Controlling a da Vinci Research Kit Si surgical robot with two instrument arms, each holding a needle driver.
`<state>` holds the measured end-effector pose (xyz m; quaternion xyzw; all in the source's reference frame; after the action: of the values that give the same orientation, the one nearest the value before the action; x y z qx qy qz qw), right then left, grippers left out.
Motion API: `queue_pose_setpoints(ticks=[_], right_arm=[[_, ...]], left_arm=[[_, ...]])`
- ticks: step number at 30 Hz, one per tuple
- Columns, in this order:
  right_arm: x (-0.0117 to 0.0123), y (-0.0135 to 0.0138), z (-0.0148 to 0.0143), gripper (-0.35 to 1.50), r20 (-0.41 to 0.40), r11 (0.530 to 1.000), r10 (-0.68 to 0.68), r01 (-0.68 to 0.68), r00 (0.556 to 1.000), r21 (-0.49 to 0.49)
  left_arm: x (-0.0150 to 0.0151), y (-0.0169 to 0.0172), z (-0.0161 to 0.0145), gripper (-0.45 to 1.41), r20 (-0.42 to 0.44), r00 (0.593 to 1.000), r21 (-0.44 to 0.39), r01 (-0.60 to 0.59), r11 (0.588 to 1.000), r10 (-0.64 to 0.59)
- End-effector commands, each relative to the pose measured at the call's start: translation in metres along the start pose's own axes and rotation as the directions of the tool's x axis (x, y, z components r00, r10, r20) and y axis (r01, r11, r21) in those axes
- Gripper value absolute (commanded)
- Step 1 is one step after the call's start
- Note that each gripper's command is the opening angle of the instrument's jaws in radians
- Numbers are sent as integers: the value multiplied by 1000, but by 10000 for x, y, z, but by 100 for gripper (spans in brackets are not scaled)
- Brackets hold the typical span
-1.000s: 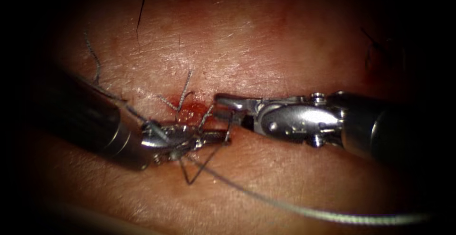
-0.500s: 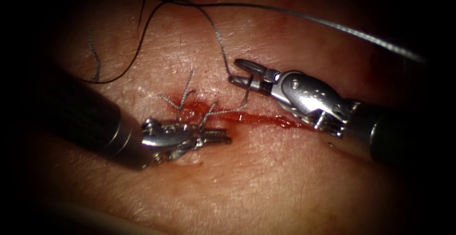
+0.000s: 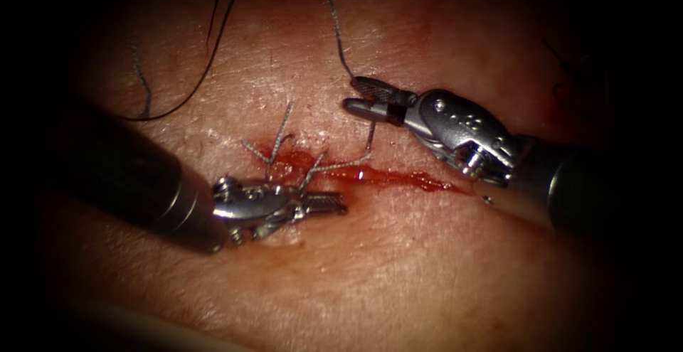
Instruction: Wound Closure
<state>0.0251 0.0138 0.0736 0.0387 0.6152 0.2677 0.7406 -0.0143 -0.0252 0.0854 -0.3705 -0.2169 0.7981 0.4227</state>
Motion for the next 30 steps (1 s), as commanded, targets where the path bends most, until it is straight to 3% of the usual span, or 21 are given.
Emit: queue_pose_setpoints(ticks=[1,10,15,21,26,30], right_arm=[[-5,-5,8,-35,-5,998,-57,57,998,-6],[10,-6,5,-35,-29,980,-196,195,980,-43],[18,-12,5,-35,-31,939,-342,340,939,-58],[28,-14,4,-35,-38,902,-427,424,903,-78],[34,-14,5,-35,-49,899,-433,428,900,-95],[20,-22,6,-35,-36,916,-397,394,917,-78]], left_arm=[[-11,1,3,32,3,1000,0,2,1000,-2],[-19,-4,9,32,6,1000,9,-7,1000,7],[-24,-6,14,32,11,1000,4,-11,1000,11],[-27,-7,16,34,14,1000,5,-14,1000,14],[-29,-7,18,34,15,1000,2,-15,1000,15],[-27,-8,16,34,16,1000,0,-14,1000,14]])
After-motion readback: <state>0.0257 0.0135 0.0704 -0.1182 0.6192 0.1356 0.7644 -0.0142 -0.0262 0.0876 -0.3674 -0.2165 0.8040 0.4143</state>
